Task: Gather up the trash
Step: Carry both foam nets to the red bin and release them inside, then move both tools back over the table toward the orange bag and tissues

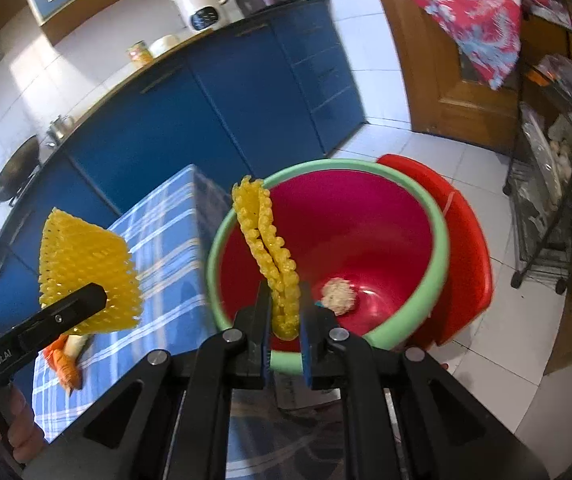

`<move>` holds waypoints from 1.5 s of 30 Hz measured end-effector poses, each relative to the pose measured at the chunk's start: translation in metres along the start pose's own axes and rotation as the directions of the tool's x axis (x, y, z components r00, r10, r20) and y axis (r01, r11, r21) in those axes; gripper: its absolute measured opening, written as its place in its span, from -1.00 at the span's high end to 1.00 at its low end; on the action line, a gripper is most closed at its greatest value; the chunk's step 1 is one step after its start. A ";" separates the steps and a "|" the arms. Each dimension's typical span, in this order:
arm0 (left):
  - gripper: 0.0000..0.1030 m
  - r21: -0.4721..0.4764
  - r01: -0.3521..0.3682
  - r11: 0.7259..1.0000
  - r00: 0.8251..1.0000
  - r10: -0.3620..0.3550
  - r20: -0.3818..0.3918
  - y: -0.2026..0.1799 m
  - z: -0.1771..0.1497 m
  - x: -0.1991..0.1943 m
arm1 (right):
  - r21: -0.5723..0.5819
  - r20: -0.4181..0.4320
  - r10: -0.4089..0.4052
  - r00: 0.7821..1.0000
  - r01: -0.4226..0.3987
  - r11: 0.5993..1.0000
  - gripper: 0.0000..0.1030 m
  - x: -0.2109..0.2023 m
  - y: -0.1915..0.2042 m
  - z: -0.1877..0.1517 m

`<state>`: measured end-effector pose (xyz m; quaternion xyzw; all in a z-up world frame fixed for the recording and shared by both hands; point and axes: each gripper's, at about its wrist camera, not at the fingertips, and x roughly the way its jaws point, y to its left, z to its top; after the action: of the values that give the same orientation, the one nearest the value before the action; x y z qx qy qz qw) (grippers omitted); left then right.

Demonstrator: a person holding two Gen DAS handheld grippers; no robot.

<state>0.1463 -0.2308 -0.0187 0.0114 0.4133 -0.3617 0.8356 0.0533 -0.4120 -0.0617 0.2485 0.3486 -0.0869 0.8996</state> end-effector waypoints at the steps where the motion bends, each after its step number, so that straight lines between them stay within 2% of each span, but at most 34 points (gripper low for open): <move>1: 0.78 0.005 0.002 1.000 1.000 -0.002 -0.007 -0.002 0.001 0.005 | 0.011 0.000 -0.005 1.000 0.005 1.000 0.68 0.002 -0.005 0.001; 8: 0.78 0.040 0.020 0.999 0.998 -0.018 -0.065 -0.017 0.002 0.041 | 0.058 -0.012 -0.021 1.000 0.022 0.998 0.63 0.011 -0.028 0.000; 13: 0.77 0.041 0.028 0.999 0.995 -0.024 -0.092 -0.021 0.002 0.059 | 0.083 -0.001 -0.021 1.000 0.021 0.996 0.28 0.009 -0.037 -0.001; 15: 0.74 0.041 0.030 0.999 0.995 -0.026 -0.095 -0.021 0.003 0.062 | 0.091 0.009 -0.021 1.000 0.020 0.996 0.27 0.006 -0.039 -0.001; 17: 0.58 0.043 0.033 0.999 0.995 -0.029 -0.098 -0.020 0.003 0.064 | 0.095 0.023 -0.020 1.000 0.017 0.995 0.25 0.002 -0.040 0.000; 19: 0.09 0.042 0.022 0.999 0.995 -0.018 -0.095 -0.020 0.003 0.065 | 0.097 0.031 -0.021 0.999 0.018 0.995 0.25 -0.002 -0.040 0.000; 21: -0.03 0.045 -0.002 0.999 0.997 0.006 -0.083 -0.021 0.003 0.063 | 0.100 0.036 -0.019 0.999 0.016 0.995 0.25 -0.004 -0.040 0.000; 34: -0.03 -0.023 -0.059 0.998 0.997 0.058 -0.054 0.001 -0.001 0.034 | 0.078 0.053 -0.004 0.999 0.000 0.997 0.24 -0.019 -0.029 -0.003; 41: -0.04 -0.065 -0.104 0.992 0.995 0.104 -0.014 0.017 -0.008 -0.002 | 0.047 0.055 0.017 0.998 -0.019 0.999 0.01 -0.027 -0.009 -0.008; 45: -0.09 -0.084 -0.151 0.985 0.988 0.153 0.017 0.030 -0.015 -0.027 | 0.021 0.054 0.048 0.997 -0.049 0.999 0.00 -0.029 0.008 -0.012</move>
<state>0.1438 -0.1873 -0.0181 0.0039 0.4159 -0.2798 0.8653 0.0276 -0.3998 -0.0466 0.2646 0.3173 -0.0754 0.9075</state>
